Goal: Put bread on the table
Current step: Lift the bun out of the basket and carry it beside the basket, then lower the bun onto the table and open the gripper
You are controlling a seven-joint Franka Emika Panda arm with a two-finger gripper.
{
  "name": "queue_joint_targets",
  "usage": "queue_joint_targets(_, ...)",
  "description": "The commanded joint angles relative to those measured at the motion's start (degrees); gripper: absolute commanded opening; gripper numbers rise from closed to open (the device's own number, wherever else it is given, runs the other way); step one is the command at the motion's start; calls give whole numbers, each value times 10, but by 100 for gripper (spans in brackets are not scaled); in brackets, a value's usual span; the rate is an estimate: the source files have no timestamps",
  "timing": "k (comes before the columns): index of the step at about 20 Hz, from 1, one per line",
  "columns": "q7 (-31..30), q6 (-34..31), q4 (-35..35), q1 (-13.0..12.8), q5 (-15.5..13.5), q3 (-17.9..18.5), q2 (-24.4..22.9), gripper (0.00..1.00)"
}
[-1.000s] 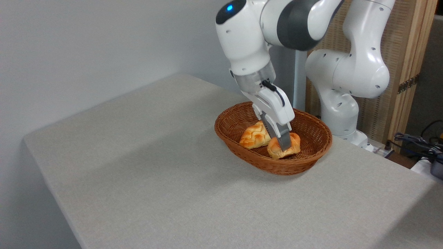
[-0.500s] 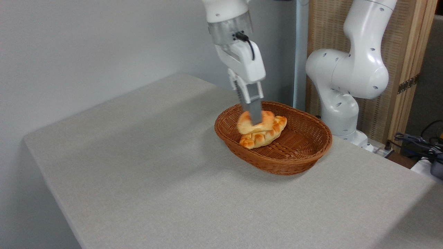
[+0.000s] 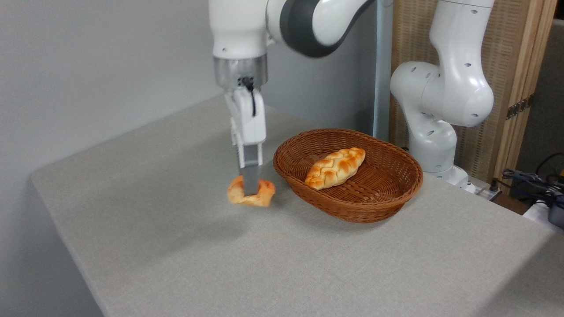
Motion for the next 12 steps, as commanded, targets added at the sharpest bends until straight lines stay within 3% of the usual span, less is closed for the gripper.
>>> queue_joint_targets(1, -16, 49, 16, -20, -55, 8, 39, 45)
queue_joint_targets(2, -26, 66, 16, -32, -65, 8, 52, 45)
queue_joint_targets(5, -51, 109, 16, -47, -64, 8, 77, 64)
queue_joint_targets(7, -51, 115, 16, -50, -62, 8, 83, 100)
queue_joint_targets(12, -51, 123, 16, -52, -62, 8, 83, 100)
